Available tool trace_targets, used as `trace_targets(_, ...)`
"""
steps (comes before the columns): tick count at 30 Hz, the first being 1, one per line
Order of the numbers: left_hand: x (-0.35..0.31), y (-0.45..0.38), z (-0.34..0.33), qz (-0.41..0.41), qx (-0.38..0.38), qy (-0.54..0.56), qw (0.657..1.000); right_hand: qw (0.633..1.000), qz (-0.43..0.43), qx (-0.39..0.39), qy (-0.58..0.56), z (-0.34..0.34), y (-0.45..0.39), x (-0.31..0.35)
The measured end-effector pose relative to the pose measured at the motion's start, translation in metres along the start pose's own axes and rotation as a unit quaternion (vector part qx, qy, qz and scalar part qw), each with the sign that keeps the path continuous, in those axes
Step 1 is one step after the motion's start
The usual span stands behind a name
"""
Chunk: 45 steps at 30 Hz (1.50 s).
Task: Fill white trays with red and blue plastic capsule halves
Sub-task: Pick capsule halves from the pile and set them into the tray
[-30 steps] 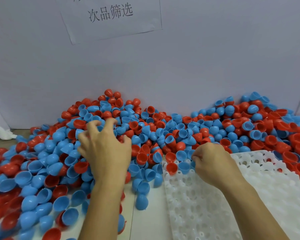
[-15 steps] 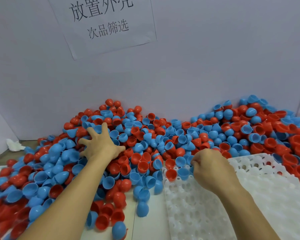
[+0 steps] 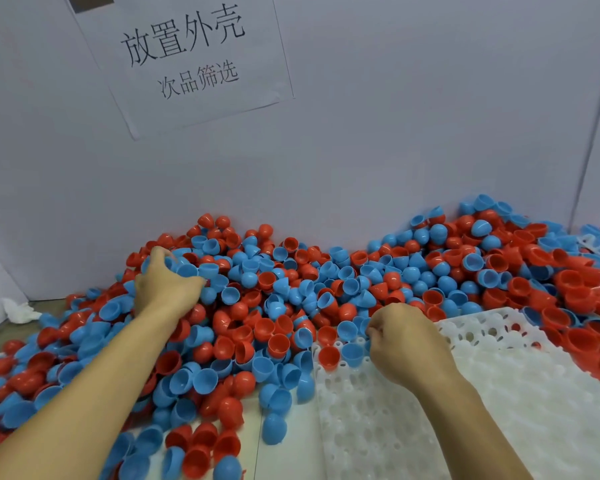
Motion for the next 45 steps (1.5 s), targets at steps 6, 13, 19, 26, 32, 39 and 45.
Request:
trace_targets(6,-0.005,-0.012,0.018,0.09,-0.059,0.129,0.986,1.0,0.006,0.001,-0.001,0.001,0.0,0.0)
trace_targets(13,-0.023,-0.008,0.02,-0.056,-0.052,0.017,0.997,1.0,0.007,-0.004,-0.001,0.0,-0.002,0.0)
trace_targets(19,-0.02,-0.005,0.02,0.128,-0.044,0.169,0.976,1.0,0.011,-0.009,0.0,0.0,-0.001,0.0)
trace_targets(26,-0.034,0.058,0.01,0.264,0.086,0.369,0.887,1.0,0.014,-0.01,0.003,0.002,-0.004,0.001)
trace_targets(32,-0.034,0.155,-0.015,0.367,0.139,0.468,0.792,0.988,0.066,-0.067,-0.119,0.017,-0.009,0.016)
trace_targets(39,-0.036,0.175,-0.026,0.296,0.124,0.477,0.818,0.893,0.079,0.138,-0.422,0.011,0.014,0.06)
trace_targets(45,-0.044,0.18,-0.027,0.266,0.122,0.489,0.822,0.897,0.114,0.006,-0.427,0.012,0.016,0.076)
Point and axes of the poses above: each hand's wrist, its own y-axis away from the middle knuckle, its own z-axis out of the back of the hand, x = y × z, the point moved 7 cm from there along -y, towards the middle knuckle, and after that the axes turned 14 degrees about -x, right-handed, at the moved point
